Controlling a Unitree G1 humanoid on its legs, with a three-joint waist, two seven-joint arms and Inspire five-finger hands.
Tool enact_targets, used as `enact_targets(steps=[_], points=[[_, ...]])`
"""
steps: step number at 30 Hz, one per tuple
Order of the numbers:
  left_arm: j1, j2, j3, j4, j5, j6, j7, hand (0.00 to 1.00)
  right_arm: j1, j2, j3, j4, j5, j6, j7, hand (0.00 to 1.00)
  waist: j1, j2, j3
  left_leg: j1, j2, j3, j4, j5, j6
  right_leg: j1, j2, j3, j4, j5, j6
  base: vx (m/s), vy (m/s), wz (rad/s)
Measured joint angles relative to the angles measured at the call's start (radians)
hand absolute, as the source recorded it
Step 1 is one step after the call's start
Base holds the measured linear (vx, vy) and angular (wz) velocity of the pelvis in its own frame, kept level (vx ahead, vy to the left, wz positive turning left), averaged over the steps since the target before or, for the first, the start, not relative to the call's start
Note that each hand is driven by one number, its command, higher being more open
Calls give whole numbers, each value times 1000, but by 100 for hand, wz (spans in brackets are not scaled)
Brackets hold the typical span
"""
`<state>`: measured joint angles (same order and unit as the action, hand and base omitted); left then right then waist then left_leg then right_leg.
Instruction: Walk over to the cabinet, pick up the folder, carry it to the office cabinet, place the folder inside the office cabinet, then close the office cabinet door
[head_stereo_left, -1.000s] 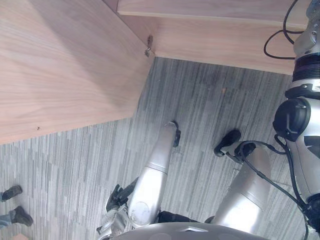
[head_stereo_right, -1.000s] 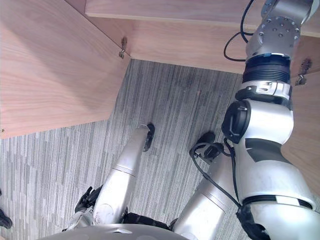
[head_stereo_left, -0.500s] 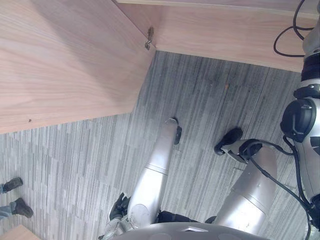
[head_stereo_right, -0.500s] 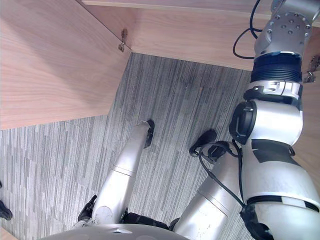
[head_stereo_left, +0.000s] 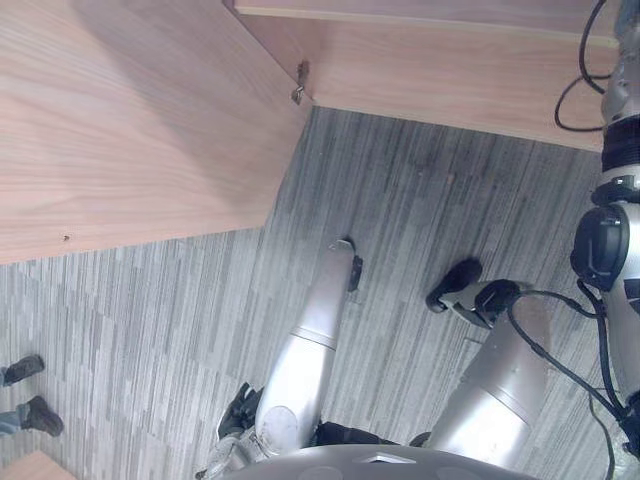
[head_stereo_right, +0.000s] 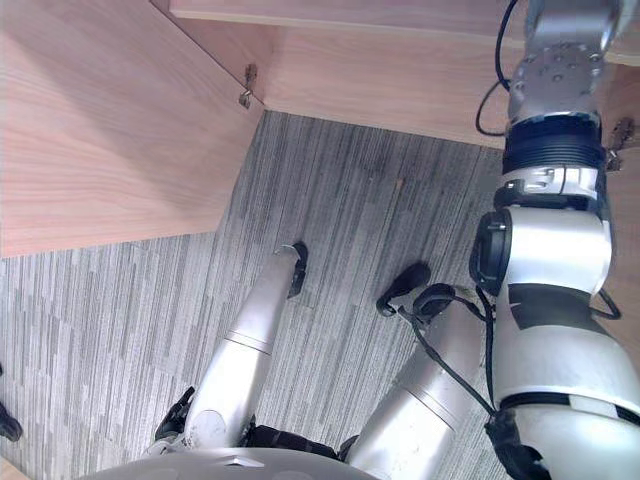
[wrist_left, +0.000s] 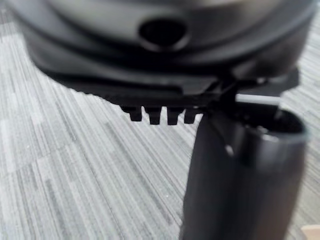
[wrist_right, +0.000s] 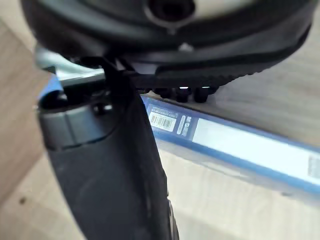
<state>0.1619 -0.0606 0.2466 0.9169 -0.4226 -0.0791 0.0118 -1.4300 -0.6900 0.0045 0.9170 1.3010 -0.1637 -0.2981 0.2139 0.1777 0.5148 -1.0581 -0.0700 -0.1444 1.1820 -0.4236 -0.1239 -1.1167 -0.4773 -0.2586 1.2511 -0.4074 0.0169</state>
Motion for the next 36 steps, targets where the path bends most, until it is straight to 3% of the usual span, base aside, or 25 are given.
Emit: enact_targets(steps=[5,8,9,14,15,21,25,33,36], points=[[0,0,58,0,41,17,-1,100,4,-87,175,109,-206,139,79,100,-6,-2,0,85,17,-4,-113,35,-1,88,24,-36,-102,31,-1,50,39,-3],[0,2,67,-8,42,16,-9,100,3,-132,320,152,-351,176,152,100,-12,-6,-1,134,29,-1,-181,56,-2,135,36,-54,-161,53,-6,60,62,-7],[0,2,67,-9,42,16,-18,100,-2,-139,376,177,-416,180,184,100,-12,-7,-2,155,38,-1,-206,61,-1,161,47,-68,-192,66,-28,58,66,-12],[1,27,70,-36,42,16,-53,100,9,-137,515,260,-595,212,268,100,-10,-59,-27,230,50,-2,-299,88,0,236,62,-97,-273,85,-33,62,65,-1],[1,33,93,-37,47,16,-69,100,28,-129,523,276,-639,229,290,100,-2,-76,-46,247,51,-2,-318,90,1,256,64,-104,-290,86,-33,69,68,5],[7,43,176,-34,79,17,-90,100,44,-104,532,306,-751,273,337,100,13,-98,-80,283,65,15,-349,92,4,299,79,-108,-342,102,-20,68,90,-4],[7,44,205,-31,81,17,-106,100,44,-85,469,303,-788,283,347,100,13,-101,-85,287,69,36,-354,92,6,297,81,-98,-353,110,-17,56,92,-9],[7,35,205,-2,119,16,-109,100,44,-57,416,242,-1061,284,350,100,12,-101,-85,293,81,51,-386,98,14,291,96,-92,-381,123,-17,33,41,-5],[7,27,205,-1,119,11,-108,100,45,-57,401,221,-1070,286,341,100,7,-101,-85,287,81,54,-391,98,15,283,96,-91,-385,123,-16,48,47,-1]])
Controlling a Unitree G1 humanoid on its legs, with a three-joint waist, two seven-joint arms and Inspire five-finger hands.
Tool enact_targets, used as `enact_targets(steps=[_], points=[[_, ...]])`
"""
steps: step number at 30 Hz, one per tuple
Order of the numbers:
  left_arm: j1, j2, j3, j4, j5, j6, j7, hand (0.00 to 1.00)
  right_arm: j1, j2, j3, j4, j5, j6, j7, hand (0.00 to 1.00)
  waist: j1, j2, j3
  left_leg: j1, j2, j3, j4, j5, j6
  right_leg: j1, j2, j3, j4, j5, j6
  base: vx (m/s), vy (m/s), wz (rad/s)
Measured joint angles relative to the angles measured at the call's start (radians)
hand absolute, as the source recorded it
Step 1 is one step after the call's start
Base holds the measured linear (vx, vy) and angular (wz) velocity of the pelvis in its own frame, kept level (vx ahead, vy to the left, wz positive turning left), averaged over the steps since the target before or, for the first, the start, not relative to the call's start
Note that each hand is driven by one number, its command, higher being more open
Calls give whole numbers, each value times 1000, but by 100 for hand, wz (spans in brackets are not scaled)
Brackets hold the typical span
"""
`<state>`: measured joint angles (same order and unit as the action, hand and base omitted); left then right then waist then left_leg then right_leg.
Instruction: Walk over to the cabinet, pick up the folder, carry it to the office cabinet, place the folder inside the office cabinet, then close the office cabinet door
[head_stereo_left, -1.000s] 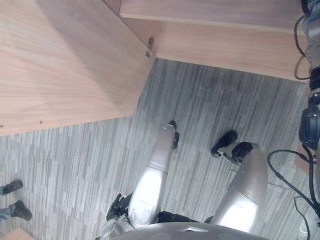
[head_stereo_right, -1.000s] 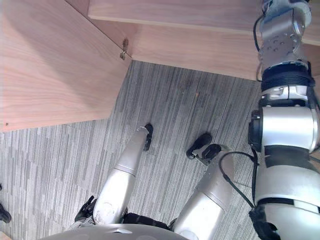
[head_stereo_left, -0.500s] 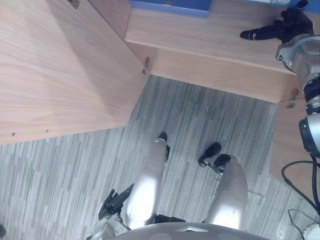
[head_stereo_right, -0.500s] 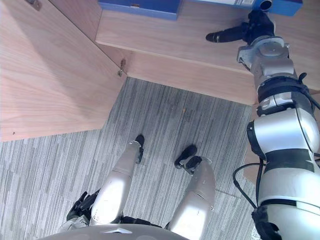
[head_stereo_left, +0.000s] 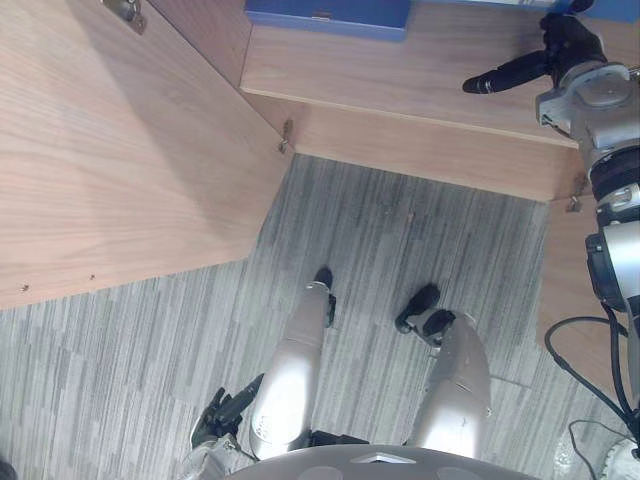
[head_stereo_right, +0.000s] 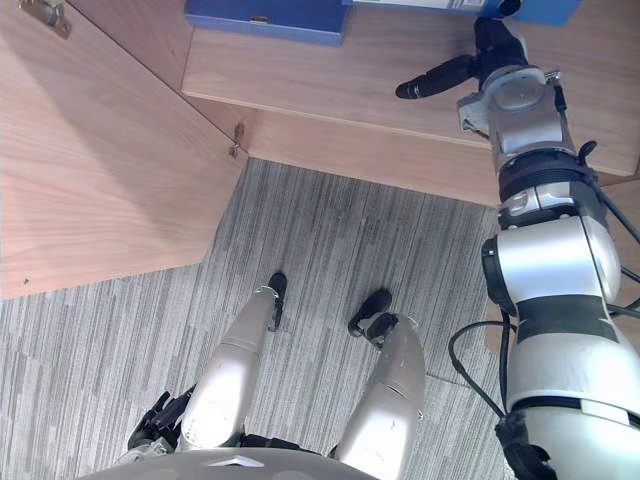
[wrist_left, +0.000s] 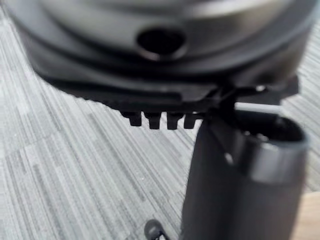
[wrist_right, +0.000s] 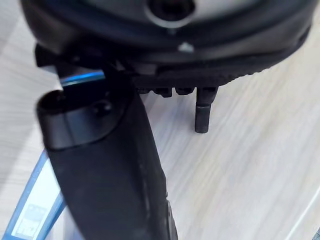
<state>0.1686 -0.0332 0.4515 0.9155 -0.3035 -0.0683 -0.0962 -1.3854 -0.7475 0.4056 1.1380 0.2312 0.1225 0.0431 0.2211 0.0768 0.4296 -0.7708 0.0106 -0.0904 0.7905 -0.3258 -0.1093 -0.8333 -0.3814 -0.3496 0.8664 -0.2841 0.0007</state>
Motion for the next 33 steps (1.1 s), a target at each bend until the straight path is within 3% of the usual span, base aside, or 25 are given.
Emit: enact_targets(steps=[7,13,18,33], points=[[0,-12,-9,-2,-1,-20,-1,100,22,-34,31,-71,-208,-33,36,100,-2,0,0,-6,-3,1,-24,7,5,-10,-3,-2,-14,5,2,51,43,2],[3,-4,-26,-2,1,-19,-43,100,107,-119,165,-228,-305,-54,181,100,-4,-3,-4,35,-5,3,-50,11,7,31,-5,-9,-35,5,3,54,37,0],[24,14,-62,-4,1,-20,-69,100,208,-135,239,-320,-305,-84,272,100,-9,-36,-28,47,0,15,-66,13,8,38,2,-7,-52,9,10,21,28,-4],[40,21,-103,0,1,-19,-79,100,246,-187,373,-437,-345,-81,285,100,-6,-37,-29,102,14,57,-99,16,14,83,22,10,-118,43,28,45,52,-7]])
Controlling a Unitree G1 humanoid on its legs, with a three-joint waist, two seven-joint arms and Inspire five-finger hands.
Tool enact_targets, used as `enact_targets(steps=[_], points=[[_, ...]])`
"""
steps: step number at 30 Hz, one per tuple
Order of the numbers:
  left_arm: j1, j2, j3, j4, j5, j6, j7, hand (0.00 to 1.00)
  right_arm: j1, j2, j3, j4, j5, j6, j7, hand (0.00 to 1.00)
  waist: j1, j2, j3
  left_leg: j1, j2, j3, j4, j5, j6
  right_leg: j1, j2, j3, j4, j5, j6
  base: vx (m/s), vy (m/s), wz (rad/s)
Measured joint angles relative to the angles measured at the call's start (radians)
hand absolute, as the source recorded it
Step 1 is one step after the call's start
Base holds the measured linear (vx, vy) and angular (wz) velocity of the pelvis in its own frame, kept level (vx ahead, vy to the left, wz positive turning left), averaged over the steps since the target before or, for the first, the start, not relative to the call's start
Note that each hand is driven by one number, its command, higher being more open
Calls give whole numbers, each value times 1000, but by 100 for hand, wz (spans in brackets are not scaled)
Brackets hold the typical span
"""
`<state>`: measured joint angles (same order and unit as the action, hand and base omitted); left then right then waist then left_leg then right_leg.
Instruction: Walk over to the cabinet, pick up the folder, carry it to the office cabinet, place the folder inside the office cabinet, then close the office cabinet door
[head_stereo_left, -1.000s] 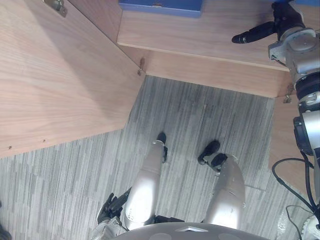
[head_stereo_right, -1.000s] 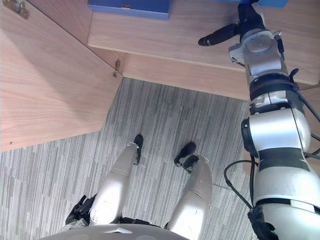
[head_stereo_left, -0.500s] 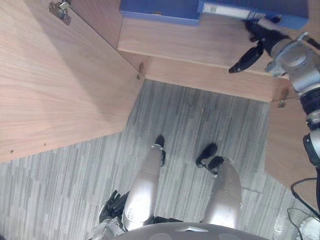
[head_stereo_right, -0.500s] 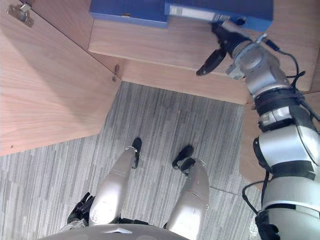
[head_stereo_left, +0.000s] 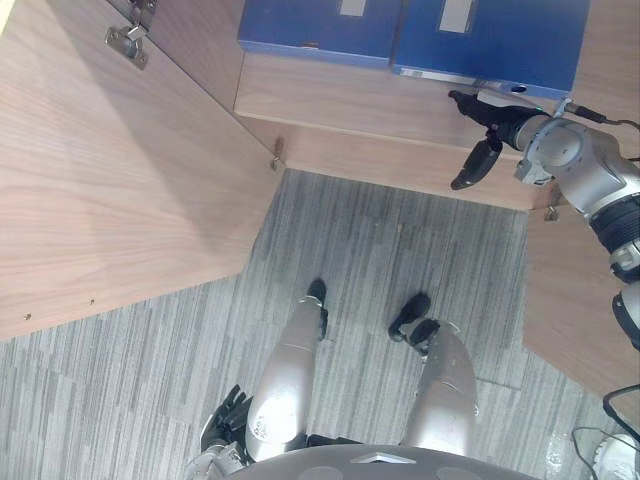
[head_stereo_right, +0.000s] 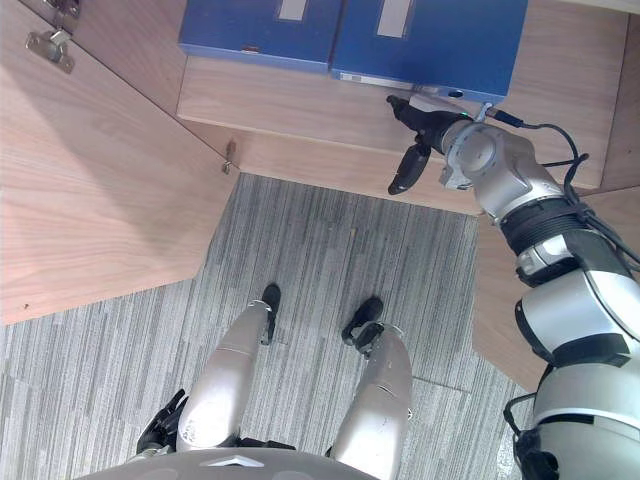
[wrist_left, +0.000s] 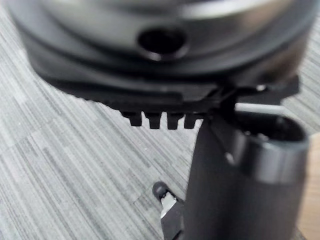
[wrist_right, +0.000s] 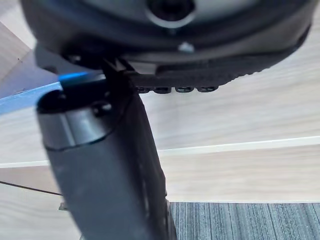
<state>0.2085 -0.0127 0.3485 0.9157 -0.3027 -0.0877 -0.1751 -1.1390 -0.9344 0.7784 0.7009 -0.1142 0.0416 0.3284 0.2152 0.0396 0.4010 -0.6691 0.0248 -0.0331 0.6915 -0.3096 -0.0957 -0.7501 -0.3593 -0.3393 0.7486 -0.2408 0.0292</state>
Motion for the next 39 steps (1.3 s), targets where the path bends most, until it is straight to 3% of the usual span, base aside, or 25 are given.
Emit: enact_targets(steps=[10,14,18,23,29,32,35,38,39], points=[[-3,0,0,22,0,0,10,100,38,18,23,-36,0,13,11,100,-1,-2,0,68,18,9,-53,3,5,64,29,-7,-58,19,1,48,22,-6],[-5,14,0,39,1,2,35,100,86,80,33,-18,-2,21,32,100,-2,-14,-5,163,36,12,-143,35,3,161,62,-29,-158,57,0,76,9,-10],[-10,41,1,58,27,4,52,100,184,151,18,22,-2,16,72,100,0,-21,-14,303,62,11,-272,93,1,327,129,-59,-346,137,0,75,-3,-11],[-24,87,1,67,41,7,76,100,339,246,-147,102,7,15,57,100,-3,-41,-48,415,87,27,-353,120,3,488,204,-60,-575,254,-1,13,28,-17],[-55,106,4,67,44,6,106,100,550,428,-400,104,95,6,-69,100,-64,-86,-177,528,74,111,-408,124,11,628,240,26,-804,384,16,-40,55,-37],[-69,100,17,64,53,6,110,100,655,495,-531,54,133,-1,-128,100,-89,-86,-204,563,83,141,-378,86,14,650,257,74,-810,391,18,-96,63,-54],[-55,80,86,76,83,22,139,100,784,552,-627,-48,138,-3,-192,100,-95,-67,-236,589,123,196,-286,5,7,671,295,163,-822,401,11,-129,73,-88],[-39,67,117,88,83,26,161,100,864,573,-683,-89,177,-11,-225,100,-113,-52,-251,610,90,129,-247,-52,-1,668,315,240,-828,413,15,-117,79,-74],[-38,67,120,97,80,26,165,100,890,584,-709,-90,182,-11,-236,100,-117,-50,-263,609,69,99,-243,-65,9,662,320,265,-833,418,16,-95,87,-69]])
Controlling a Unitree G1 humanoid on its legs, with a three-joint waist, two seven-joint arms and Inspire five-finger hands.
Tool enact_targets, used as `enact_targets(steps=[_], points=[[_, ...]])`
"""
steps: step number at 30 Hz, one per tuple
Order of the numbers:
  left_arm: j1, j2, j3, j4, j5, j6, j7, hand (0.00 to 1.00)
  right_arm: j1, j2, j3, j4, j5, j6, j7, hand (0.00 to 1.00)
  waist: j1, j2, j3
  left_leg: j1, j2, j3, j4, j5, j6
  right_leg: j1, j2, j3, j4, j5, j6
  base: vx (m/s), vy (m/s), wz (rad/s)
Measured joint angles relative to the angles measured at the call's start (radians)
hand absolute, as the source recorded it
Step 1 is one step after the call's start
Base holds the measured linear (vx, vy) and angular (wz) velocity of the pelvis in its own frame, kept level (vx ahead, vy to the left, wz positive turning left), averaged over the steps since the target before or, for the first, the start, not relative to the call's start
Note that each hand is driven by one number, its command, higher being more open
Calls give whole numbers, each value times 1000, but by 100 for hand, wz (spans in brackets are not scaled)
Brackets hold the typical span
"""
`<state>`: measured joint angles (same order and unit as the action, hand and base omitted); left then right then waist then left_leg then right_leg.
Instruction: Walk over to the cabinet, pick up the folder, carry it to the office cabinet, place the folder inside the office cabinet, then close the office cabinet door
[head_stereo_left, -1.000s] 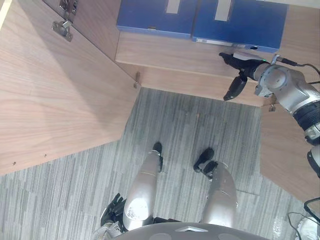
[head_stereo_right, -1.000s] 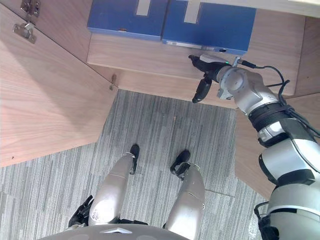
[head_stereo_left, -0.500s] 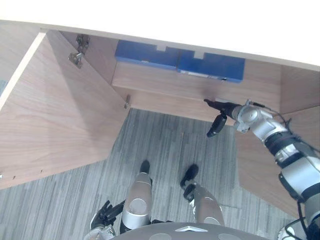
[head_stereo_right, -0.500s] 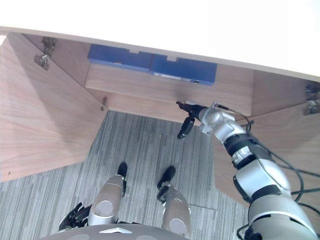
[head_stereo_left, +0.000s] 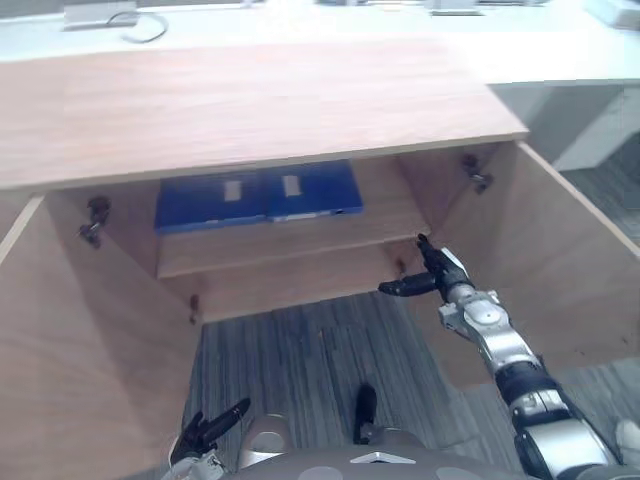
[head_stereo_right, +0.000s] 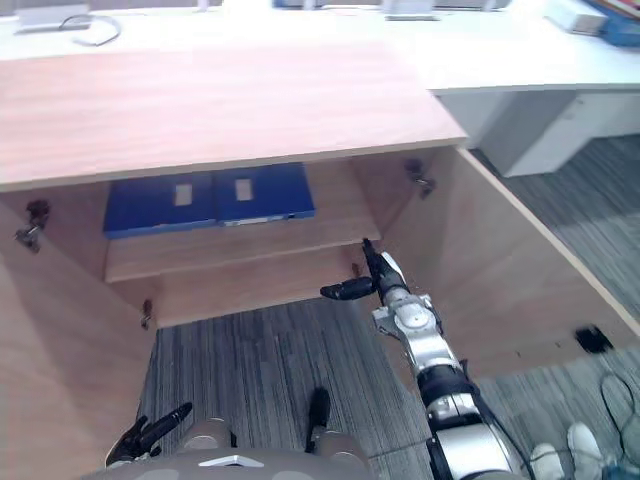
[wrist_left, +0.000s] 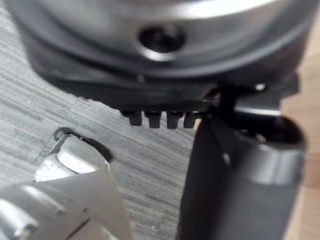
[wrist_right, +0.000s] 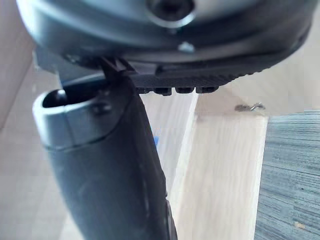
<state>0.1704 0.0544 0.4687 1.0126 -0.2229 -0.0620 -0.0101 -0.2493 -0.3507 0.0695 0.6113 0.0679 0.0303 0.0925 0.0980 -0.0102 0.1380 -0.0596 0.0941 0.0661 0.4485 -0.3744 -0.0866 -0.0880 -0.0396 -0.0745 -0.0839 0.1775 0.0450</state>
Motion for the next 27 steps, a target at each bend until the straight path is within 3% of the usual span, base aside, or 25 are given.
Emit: enact_targets(steps=[4,9,14,18,21,23,25,27], points=[[16,-14,-4,3,0,0,18,100,142,64,-84,-56,19,1,-42,100,-45,15,-24,24,-19,58,-22,0,30,-30,11,91,0,27,3,-42,38,-60],[14,-21,-50,39,61,2,25,100,215,119,-143,-83,17,2,-84,100,-75,48,-42,87,-51,114,-92,17,65,-54,21,198,5,60,20,18,28,-66],[-7,-19,-70,67,116,3,33,100,297,156,-222,-198,16,1,-134,100,-103,46,-42,142,-82,206,-149,25,81,-68,24,301,5,75,34,-32,30,-61],[-9,-27,-68,70,117,10,34,100,354,174,-270,-257,17,1,-149,100,-106,40,-39,188,-88,275,-182,29,87,-67,26,334,5,73,30,-41,12,-52],[-17,-34,-58,69,117,17,40,100,378,215,-316,-319,18,1,-172,100,-107,37,-37,224,-90,334,-207,29,88,-77,26,303,24,72,29,4,3,-58],[-19,-38,-57,67,117,18,51,100,394,241,-352,-375,19,1,-195,100,-103,40,-35,247,-89,364,-218,31,89,-94,25,265,69,55,6,44,10,-51],[-26,-50,-41,62,116,18,58,100,392,282,-407,-441,22,-1,-236,100,-98,44,-38,277,-88,405,-230,34,90,-143,-24,36,192,-6,-74,77,19,-50],[-26,-54,-32,55,116,18,67,100,397,307,-437,-471,27,-4,-272,100,-101,31,-34,304,-86,407,-231,34,90,-149,-54,-45,259,-47,-99,82,6,-20]])
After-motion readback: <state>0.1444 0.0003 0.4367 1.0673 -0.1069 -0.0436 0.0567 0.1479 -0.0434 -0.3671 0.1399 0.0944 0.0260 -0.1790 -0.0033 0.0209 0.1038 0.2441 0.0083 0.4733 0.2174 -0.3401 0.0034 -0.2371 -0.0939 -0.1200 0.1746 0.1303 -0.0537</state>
